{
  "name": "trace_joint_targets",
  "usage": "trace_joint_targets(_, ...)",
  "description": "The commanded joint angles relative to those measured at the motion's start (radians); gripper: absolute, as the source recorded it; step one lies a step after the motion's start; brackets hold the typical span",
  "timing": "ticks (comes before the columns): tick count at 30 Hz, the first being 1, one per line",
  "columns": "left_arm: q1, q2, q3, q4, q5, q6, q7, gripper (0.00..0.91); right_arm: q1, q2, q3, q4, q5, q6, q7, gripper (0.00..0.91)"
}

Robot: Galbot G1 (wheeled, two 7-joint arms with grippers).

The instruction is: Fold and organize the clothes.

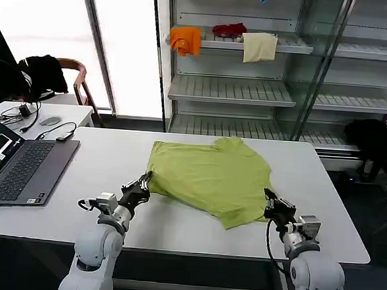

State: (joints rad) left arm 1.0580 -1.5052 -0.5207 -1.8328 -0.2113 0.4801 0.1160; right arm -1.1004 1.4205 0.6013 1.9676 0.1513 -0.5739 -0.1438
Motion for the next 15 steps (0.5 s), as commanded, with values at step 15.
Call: trace_joint_targets(15,0.014,0.009,-0.003,0.015,0.004,-0.012,0.013,0.000,-0.118,-0.021,0.025,-0.020,-0.042,-0.004,-0.077,0.907)
